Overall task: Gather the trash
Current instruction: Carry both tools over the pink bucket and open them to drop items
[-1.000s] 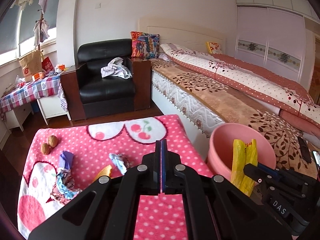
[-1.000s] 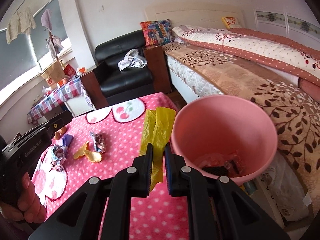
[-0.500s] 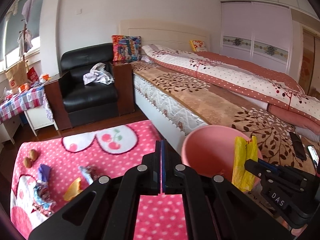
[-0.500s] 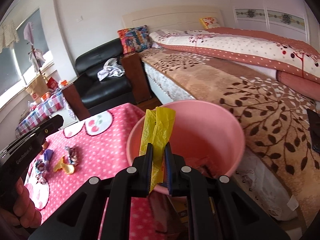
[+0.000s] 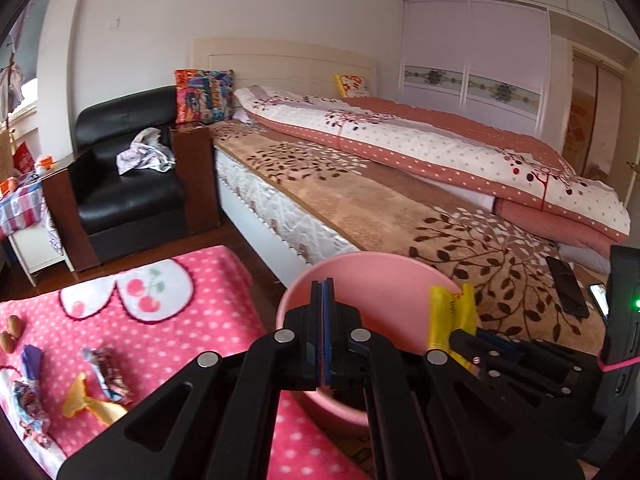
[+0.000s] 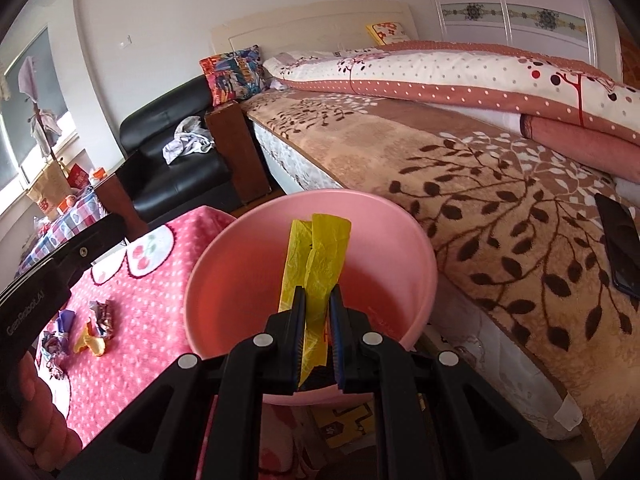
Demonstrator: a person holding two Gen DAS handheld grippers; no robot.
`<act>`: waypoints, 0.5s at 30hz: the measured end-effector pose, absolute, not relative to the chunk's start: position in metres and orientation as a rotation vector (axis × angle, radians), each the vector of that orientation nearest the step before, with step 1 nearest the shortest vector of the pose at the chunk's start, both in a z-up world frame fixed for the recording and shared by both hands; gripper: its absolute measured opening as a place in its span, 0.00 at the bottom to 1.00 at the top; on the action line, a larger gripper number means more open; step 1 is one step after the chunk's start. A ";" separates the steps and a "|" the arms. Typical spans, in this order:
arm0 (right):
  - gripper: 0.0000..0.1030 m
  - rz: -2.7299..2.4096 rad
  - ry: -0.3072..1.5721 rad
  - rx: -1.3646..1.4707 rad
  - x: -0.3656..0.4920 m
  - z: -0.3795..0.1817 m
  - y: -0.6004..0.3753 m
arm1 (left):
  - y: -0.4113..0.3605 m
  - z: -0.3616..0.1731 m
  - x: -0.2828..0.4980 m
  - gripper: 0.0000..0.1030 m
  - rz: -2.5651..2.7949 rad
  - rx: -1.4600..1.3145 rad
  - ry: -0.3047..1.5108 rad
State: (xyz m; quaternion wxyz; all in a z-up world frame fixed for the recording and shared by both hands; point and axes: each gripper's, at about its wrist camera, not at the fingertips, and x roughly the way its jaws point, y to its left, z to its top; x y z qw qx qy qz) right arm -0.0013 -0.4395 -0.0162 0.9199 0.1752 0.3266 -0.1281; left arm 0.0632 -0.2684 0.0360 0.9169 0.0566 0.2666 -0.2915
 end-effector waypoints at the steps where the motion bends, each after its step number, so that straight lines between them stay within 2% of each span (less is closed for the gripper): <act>1: 0.11 -0.265 0.674 0.361 0.000 -0.018 -0.441 | -0.270 0.035 0.064 0.00 -0.607 0.115 0.550; 15: 0.11 -0.274 0.683 0.375 0.003 -0.027 -0.452 | -0.284 0.020 0.069 0.00 -0.708 0.066 0.613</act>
